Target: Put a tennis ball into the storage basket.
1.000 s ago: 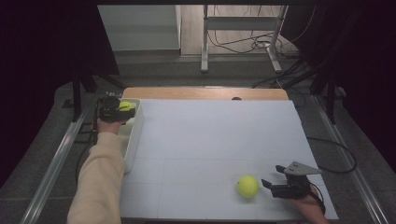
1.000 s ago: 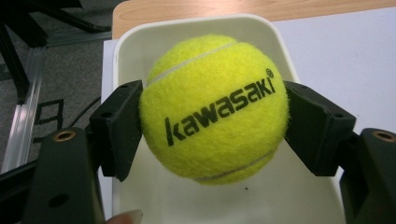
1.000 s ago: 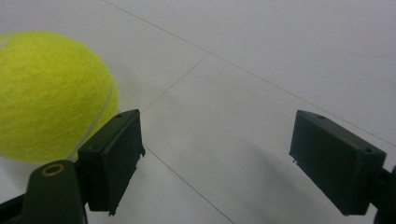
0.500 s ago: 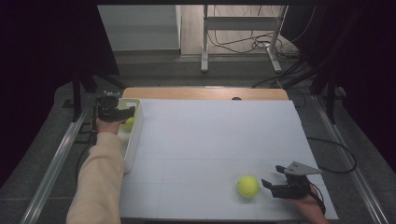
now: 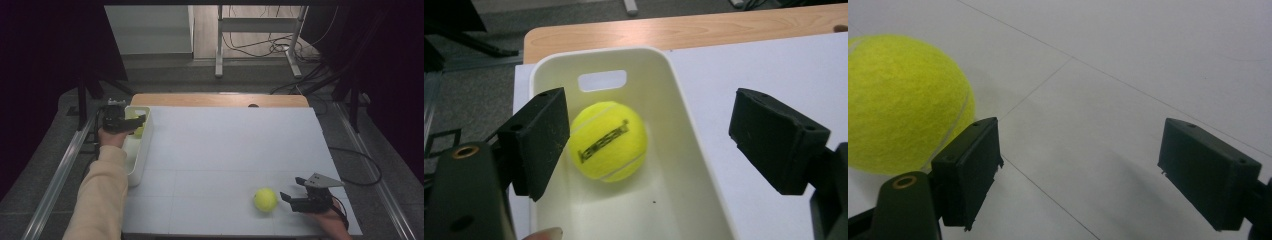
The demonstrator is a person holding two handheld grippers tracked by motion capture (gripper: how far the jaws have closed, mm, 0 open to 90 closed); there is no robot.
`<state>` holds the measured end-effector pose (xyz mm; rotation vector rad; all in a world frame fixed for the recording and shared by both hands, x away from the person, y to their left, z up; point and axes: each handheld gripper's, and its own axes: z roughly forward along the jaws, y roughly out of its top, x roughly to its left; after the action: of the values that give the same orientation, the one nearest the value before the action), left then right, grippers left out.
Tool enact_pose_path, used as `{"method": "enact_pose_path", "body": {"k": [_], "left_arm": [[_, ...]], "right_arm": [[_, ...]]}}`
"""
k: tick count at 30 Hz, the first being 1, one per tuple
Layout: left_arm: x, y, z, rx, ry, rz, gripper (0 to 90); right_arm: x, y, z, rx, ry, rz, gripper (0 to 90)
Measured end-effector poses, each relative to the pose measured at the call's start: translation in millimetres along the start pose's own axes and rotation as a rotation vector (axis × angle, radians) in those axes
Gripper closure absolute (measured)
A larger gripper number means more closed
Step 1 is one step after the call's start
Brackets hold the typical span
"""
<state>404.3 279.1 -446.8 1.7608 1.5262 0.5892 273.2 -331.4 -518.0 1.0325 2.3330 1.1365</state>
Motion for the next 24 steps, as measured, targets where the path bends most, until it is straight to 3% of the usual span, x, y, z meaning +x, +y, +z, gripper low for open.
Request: {"method": "enact_pose_path", "body": {"k": [14,24], "left_arm": [[-21.8,-6.0,-16.1,-0.064,-0.117,0.04,17.8],[-50.6,-10.2,-28.4,-0.103,-0.187,0.108,18.0]], "right_arm": [[0.3,0.4,0.8,0.0,0.001,-0.001,17.7],[-0.2,2.2,0.8,-0.01,0.009,0.013,17.7]]}}
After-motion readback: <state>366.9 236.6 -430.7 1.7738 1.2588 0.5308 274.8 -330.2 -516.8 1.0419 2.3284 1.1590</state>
